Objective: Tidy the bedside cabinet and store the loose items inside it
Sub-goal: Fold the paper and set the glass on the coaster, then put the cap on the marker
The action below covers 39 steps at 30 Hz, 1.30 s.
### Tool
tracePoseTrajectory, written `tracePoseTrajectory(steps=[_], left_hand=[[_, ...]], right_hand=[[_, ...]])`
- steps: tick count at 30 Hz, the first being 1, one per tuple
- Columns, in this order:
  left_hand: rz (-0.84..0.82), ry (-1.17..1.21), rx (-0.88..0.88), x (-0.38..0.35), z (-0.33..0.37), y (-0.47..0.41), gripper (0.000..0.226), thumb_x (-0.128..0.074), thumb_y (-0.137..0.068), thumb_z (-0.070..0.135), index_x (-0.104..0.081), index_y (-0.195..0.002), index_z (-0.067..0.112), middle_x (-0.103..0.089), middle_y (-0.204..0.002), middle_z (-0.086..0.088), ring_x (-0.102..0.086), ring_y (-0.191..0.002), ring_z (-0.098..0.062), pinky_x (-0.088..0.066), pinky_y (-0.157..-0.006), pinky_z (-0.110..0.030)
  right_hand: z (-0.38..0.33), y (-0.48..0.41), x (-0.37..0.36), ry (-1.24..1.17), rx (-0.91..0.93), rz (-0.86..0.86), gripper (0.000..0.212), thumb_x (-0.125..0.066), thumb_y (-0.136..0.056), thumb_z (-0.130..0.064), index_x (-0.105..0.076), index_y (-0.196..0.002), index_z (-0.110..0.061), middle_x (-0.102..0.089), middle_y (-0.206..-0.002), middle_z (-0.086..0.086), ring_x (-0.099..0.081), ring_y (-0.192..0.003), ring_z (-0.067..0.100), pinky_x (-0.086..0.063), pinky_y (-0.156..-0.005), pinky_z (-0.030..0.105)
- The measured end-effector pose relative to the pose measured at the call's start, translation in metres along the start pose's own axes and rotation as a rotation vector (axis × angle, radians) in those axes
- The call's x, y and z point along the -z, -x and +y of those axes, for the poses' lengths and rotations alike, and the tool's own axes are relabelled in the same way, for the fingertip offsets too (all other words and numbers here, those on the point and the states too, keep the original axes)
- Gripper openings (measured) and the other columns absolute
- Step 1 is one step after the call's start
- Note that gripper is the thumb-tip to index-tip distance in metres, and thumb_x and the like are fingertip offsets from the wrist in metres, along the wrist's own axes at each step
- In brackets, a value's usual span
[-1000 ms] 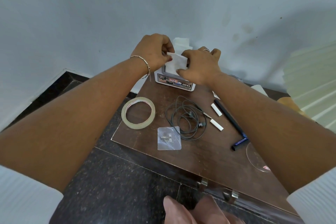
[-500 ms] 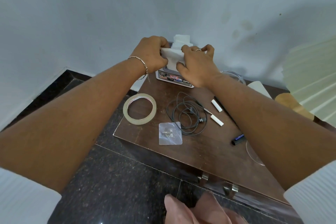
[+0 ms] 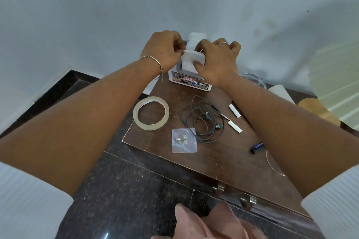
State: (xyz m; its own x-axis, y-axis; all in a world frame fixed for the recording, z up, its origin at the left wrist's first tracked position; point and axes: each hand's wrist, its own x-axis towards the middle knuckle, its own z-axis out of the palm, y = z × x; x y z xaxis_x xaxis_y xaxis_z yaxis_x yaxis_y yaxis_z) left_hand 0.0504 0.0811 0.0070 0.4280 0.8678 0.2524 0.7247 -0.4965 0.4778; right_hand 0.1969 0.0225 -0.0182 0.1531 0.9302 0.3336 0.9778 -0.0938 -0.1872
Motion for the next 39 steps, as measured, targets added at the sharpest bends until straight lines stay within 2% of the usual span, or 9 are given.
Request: tracePoseTrajectory(steps=[5, 14, 20, 23, 25, 29, 31, 36, 39], left_hand=[[-0.001, 0.020, 0.013, -0.004, 0.002, 0.006, 0.026, -0.063, -0.087, 0.015, -0.066, -0.113, 0.014, -0.069, -0.110, -0.004, -0.064, -0.094, -0.019, -0.047, -0.089, -0.025], [0.074, 0.208, 0.102, 0.006, 0.016, 0.057, 0.037, -0.063, -0.082, 0.015, -0.054, -0.118, 0.013, -0.064, -0.110, -0.003, -0.060, -0.095, -0.019, -0.048, -0.086, -0.027], [0.002, 0.384, 0.240, 0.004, 0.045, 0.122, 0.023, -0.062, -0.083, 0.014, -0.059, -0.106, 0.016, -0.061, -0.086, 0.011, -0.058, -0.081, -0.009, -0.047, -0.086, -0.023], [-0.095, 0.462, 0.281, -0.009, 0.062, 0.151, 0.018, -0.062, -0.082, 0.016, -0.058, -0.098, 0.022, -0.063, -0.085, 0.011, -0.061, -0.085, -0.012, -0.049, -0.089, -0.029], [-0.147, 0.518, 0.281, -0.019, 0.076, 0.168, 0.017, -0.062, -0.081, 0.016, -0.058, -0.096, 0.023, -0.067, -0.090, 0.006, -0.064, -0.090, -0.015, -0.051, -0.091, -0.034], [-0.284, 0.488, 0.257, -0.042, 0.109, 0.192, 0.021, -0.063, -0.083, 0.013, -0.060, -0.103, 0.018, -0.066, -0.091, 0.002, -0.062, -0.090, -0.014, -0.047, -0.085, -0.026], [-0.374, 0.462, 0.258, -0.053, 0.120, 0.197, 0.024, -0.064, -0.082, 0.013, -0.059, -0.105, 0.016, -0.067, -0.094, 0.000, -0.064, -0.097, -0.020, -0.048, -0.091, -0.031], [-0.516, 0.138, 0.245, -0.076, 0.119, 0.195, 0.051, -0.065, -0.082, 0.021, -0.049, -0.129, 0.009, -0.060, -0.125, -0.012, -0.056, -0.116, -0.027, -0.045, -0.098, -0.034], [-0.453, 0.078, 0.178, -0.088, 0.112, 0.182, 0.048, -0.063, -0.081, 0.017, -0.050, -0.127, 0.009, -0.057, -0.125, -0.015, -0.056, -0.115, -0.029, -0.046, -0.097, -0.038]], right_hand=[[0.005, 0.004, 0.003, -0.036, -0.005, -0.021, 0.029, -0.059, -0.086, -0.031, -0.057, -0.114, -0.026, -0.065, -0.109, 0.001, -0.043, -0.122, 0.023, -0.018, -0.095, 0.040], [-0.013, 0.054, 0.051, -0.307, -0.108, 0.227, 0.036, -0.051, -0.086, -0.025, -0.052, -0.122, -0.026, -0.057, -0.121, -0.011, -0.045, -0.121, 0.015, -0.017, -0.089, 0.031], [-0.018, 0.137, 0.069, -0.535, -0.214, 0.227, 0.039, -0.058, -0.083, -0.024, -0.052, -0.121, -0.019, -0.057, -0.120, -0.006, -0.050, -0.114, 0.014, -0.035, -0.101, 0.045], [-0.012, 0.183, 0.074, -0.569, -0.207, 0.223, 0.033, -0.059, -0.083, -0.015, -0.057, -0.115, -0.012, -0.060, -0.114, 0.000, -0.053, -0.109, 0.016, -0.043, -0.096, 0.040], [-0.007, 0.209, 0.077, -0.603, -0.224, 0.209, 0.033, -0.059, -0.080, -0.012, -0.058, -0.113, -0.012, -0.060, -0.111, -0.002, -0.054, -0.107, 0.017, -0.044, -0.094, 0.038], [0.010, 0.251, 0.080, -0.627, -0.332, 0.176, 0.029, -0.059, -0.082, -0.009, -0.059, -0.112, -0.012, -0.061, -0.108, -0.004, -0.056, -0.102, 0.011, -0.045, -0.091, 0.030], [0.017, 0.266, 0.078, -0.613, -0.395, 0.107, 0.027, -0.058, -0.084, -0.008, -0.060, -0.111, -0.012, -0.062, -0.109, -0.002, -0.056, -0.101, 0.012, -0.044, -0.091, 0.027], [0.023, 0.277, 0.062, -0.478, -0.376, -0.114, 0.039, -0.055, -0.086, -0.007, -0.056, -0.126, -0.009, -0.053, -0.130, 0.005, -0.048, -0.123, 0.017, -0.030, -0.103, 0.018], [0.018, 0.264, 0.055, -0.397, -0.336, -0.209, 0.048, -0.051, -0.090, -0.007, -0.045, -0.138, -0.006, -0.039, -0.143, 0.008, -0.037, -0.134, 0.020, -0.030, -0.110, 0.027]])
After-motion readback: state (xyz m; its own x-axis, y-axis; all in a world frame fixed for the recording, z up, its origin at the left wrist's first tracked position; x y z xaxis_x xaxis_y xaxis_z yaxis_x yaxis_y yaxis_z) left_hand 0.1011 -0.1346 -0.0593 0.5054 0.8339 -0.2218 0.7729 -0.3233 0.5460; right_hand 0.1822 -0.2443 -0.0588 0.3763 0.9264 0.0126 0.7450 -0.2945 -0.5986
